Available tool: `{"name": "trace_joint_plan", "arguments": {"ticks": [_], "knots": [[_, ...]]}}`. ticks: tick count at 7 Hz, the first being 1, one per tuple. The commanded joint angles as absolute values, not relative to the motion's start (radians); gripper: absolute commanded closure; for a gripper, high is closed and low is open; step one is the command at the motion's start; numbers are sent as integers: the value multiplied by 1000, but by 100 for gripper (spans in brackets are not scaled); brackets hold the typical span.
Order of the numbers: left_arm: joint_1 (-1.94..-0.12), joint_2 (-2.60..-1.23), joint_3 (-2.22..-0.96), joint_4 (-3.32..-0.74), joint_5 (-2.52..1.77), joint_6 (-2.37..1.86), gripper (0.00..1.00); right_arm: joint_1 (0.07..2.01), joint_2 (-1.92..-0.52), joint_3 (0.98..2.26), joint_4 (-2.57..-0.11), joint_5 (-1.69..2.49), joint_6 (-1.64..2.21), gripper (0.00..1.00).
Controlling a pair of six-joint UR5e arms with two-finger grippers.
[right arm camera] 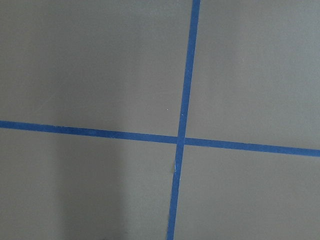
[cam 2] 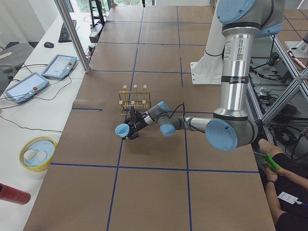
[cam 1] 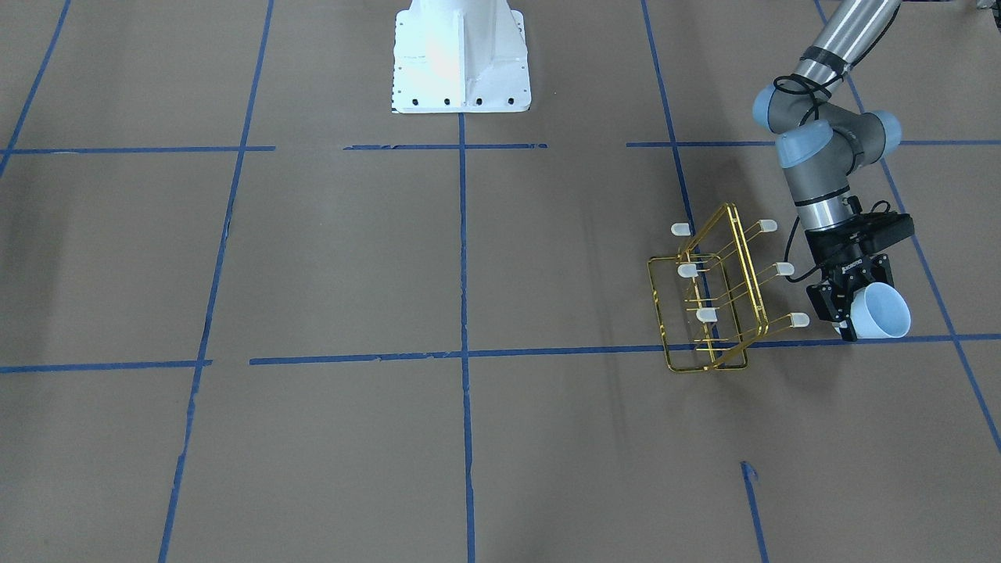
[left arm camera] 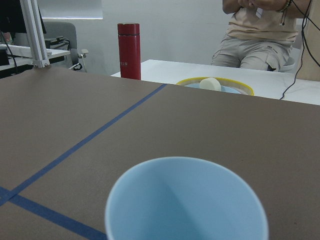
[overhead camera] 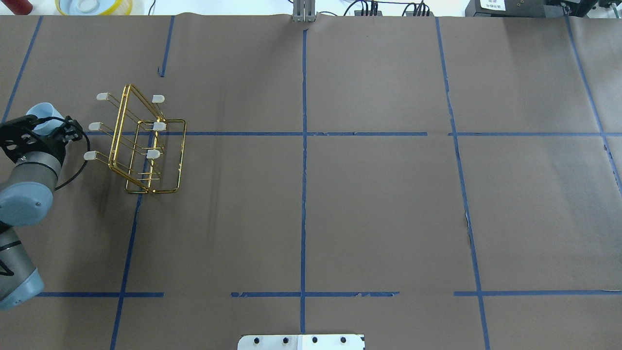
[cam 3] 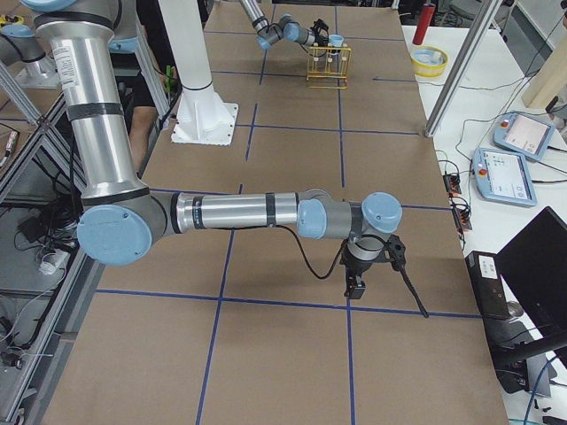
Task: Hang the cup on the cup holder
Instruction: 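Lift the cup with the left gripper and tilt it sideways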
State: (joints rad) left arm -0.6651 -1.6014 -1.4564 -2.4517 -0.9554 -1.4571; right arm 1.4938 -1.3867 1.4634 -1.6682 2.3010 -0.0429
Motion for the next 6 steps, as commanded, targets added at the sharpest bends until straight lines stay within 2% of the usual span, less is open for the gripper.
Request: {"name": "trace_joint_plan", "arguments": {"ticks": [1, 4, 6], "knots": [[-745, -1519, -1595, -2480, -1096, -1370, 100, 1494, -1387, 1463, -1669, 2301, -43, 0], [-857, -1390, -1742, -2719, -1306, -1302, 100, 1494, -1387, 1463, -1669, 2301, -43, 0], [-897, -1341, -1764, -2897, -1374, -1356, 100, 1494, -1387, 1463, -1667, 2301, -43, 0]]}}
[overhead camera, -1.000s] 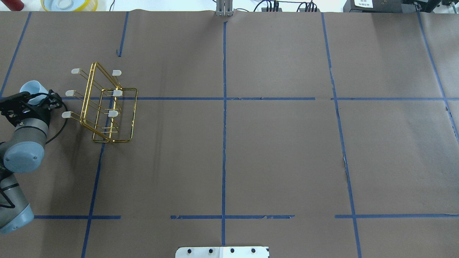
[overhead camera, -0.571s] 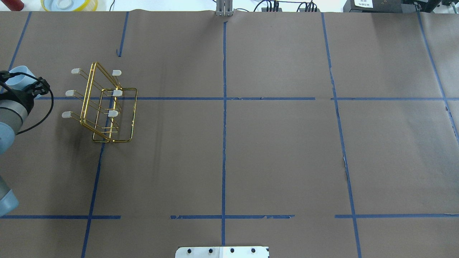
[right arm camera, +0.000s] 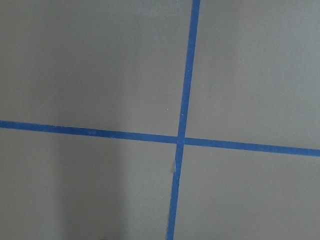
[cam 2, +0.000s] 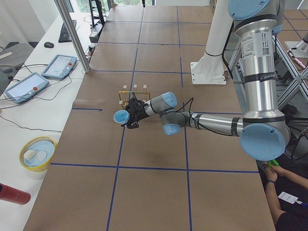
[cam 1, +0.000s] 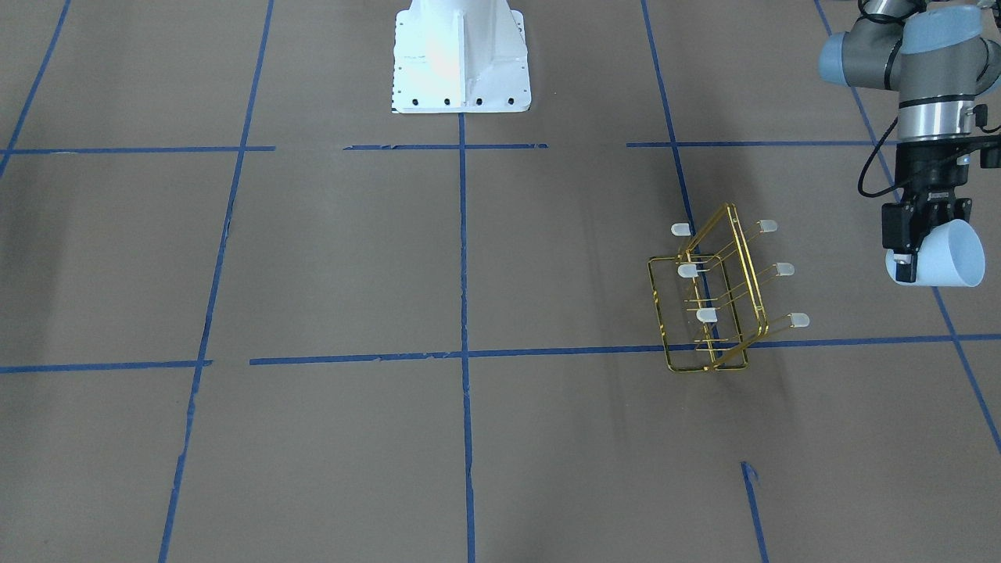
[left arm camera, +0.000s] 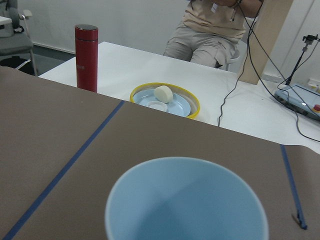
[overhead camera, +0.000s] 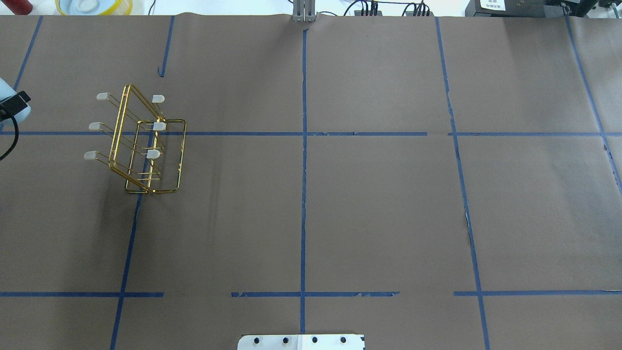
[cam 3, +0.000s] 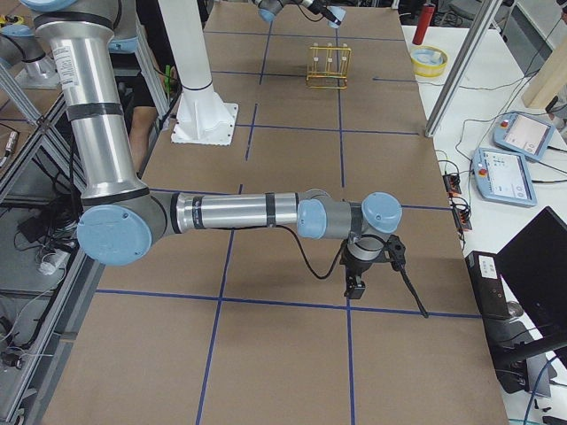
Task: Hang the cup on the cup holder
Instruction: 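Lift the cup with the left gripper and tilt it sideways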
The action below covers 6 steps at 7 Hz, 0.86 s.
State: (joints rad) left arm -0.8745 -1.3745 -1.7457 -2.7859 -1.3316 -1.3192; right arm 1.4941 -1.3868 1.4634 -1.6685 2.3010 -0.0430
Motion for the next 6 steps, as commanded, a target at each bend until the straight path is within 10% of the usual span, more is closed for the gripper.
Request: {"name": "trace_joint_plan", "arguments": {"ticks": [1, 6], "knots": [[-899, -1327, -1769, -2999, -1374, -1515, 100, 1494, -1387, 1463, -1667, 2301, -43, 0], [-894, -1327, -1853, -3097, -1361, -2138, 100, 1494, -1387, 1463, -1667, 2301, -43, 0]]}}
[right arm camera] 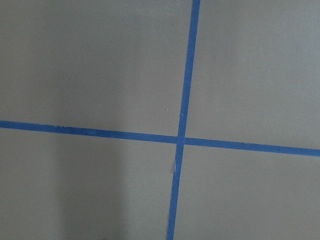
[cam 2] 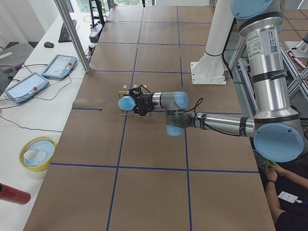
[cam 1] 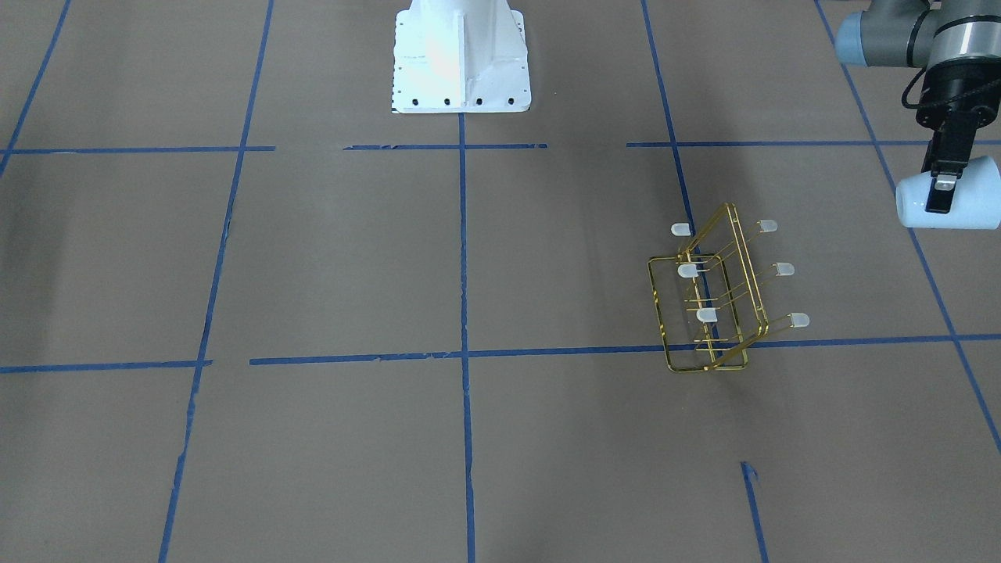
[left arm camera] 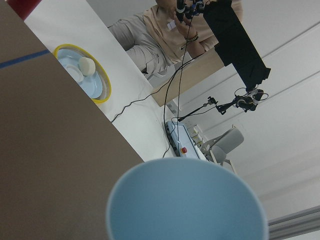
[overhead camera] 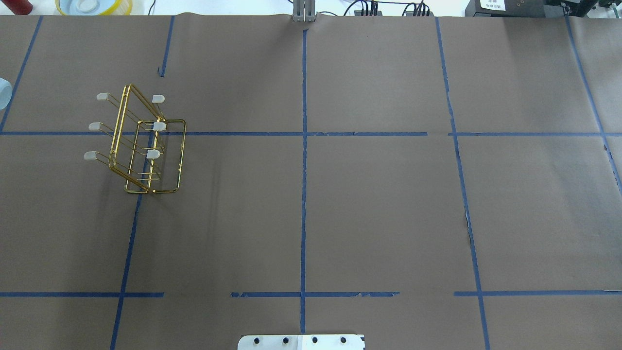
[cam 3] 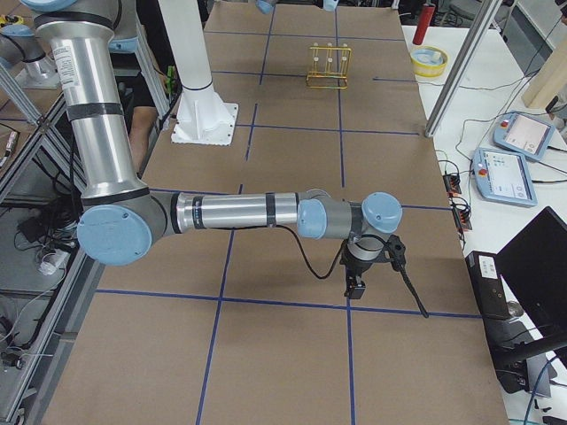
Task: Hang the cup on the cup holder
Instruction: 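Lift the cup with the left gripper and tilt it sideways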
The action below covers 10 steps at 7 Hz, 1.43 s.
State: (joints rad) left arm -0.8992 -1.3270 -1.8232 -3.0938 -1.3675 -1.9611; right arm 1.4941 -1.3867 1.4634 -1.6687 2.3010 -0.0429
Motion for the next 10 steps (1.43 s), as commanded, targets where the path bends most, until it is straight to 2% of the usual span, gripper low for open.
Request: {"name": "trace_joint_plan", "arguments": {"ticks": [1, 8, 10], "knots": [[-884, -1327, -1874, -3097, -1341, -2299, 100, 1494, -1387, 1463, -1667, 2301, -43, 0], [-579, -1336, -1894, -3194, -866, -3186, 100, 1494, -1387, 1463, -1669, 2301, -43, 0], [-449, -1360, -1887, -3194, -610, -3397, 100, 1494, -1387, 1463, -1669, 2301, -43, 0]]}}
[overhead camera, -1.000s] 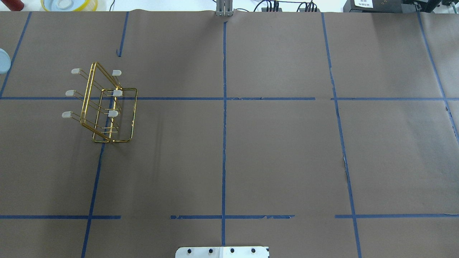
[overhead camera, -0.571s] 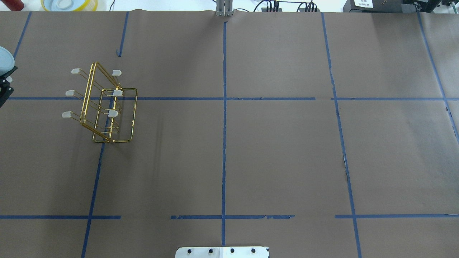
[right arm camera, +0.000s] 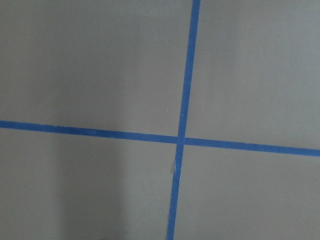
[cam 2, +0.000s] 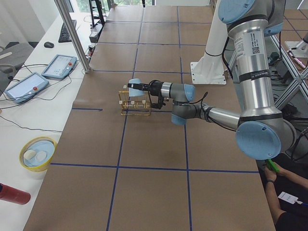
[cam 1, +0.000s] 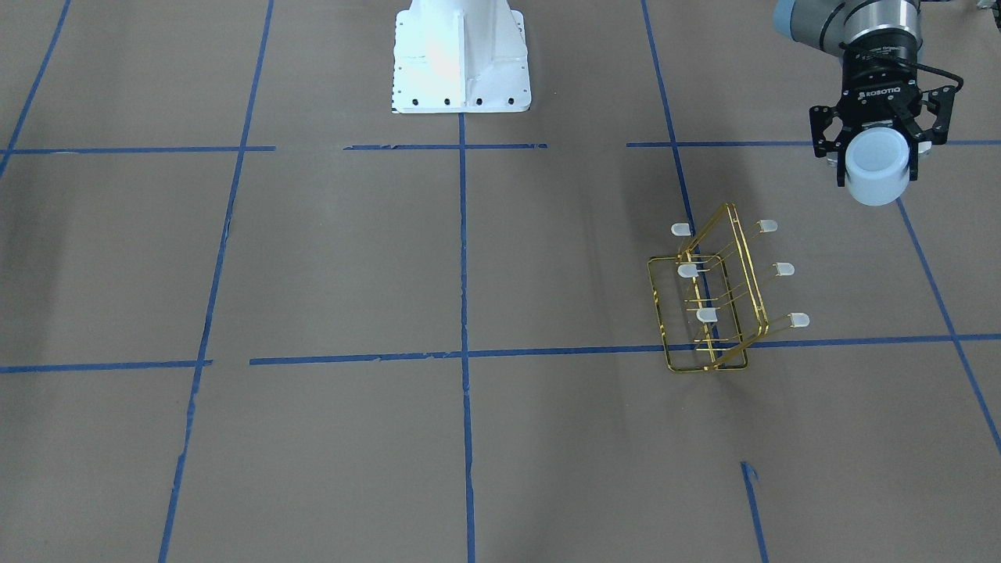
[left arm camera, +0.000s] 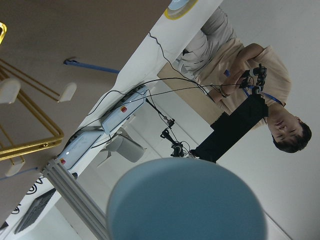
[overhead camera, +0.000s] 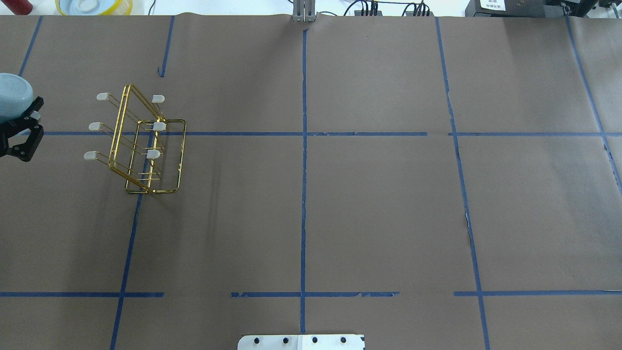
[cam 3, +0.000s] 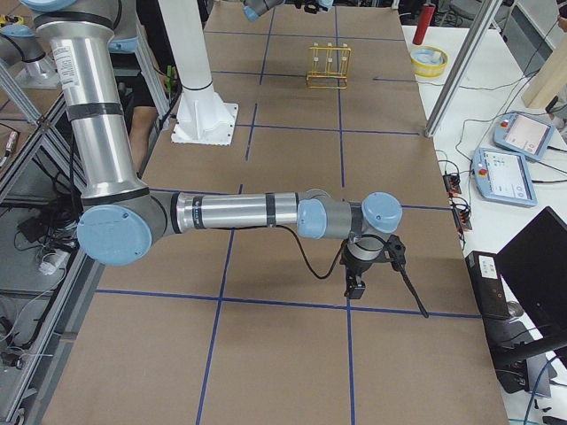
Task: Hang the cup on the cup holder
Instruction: 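Carry the tilted cup with the left gripper onto a rack hook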
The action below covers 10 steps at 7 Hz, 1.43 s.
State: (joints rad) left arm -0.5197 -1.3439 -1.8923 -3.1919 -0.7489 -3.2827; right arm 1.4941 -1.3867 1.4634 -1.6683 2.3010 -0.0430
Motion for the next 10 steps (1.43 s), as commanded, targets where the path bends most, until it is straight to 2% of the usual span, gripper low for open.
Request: {"name": "trace_joint_plan", "arguments": {"ticks": [1, 4, 7, 10], "knots": [[-416, -1388, -1875, -3195, -539, -3462, 100, 1493, -1387, 1463, -1667, 2301, -43, 0], [-380, -1483, -1731, -3191, -399, -3704, 100, 1494, -1387, 1463, -1669, 2301, -43, 0], [-379, -1546, -1669, -3186, -330, -3883, 100, 1494, -1387, 1463, -1667, 2301, -43, 0], [-377, -1646, -1545, -3181, -298, -3913, 100, 1494, -1387, 1463, -1669, 2301, -43, 0]]}}
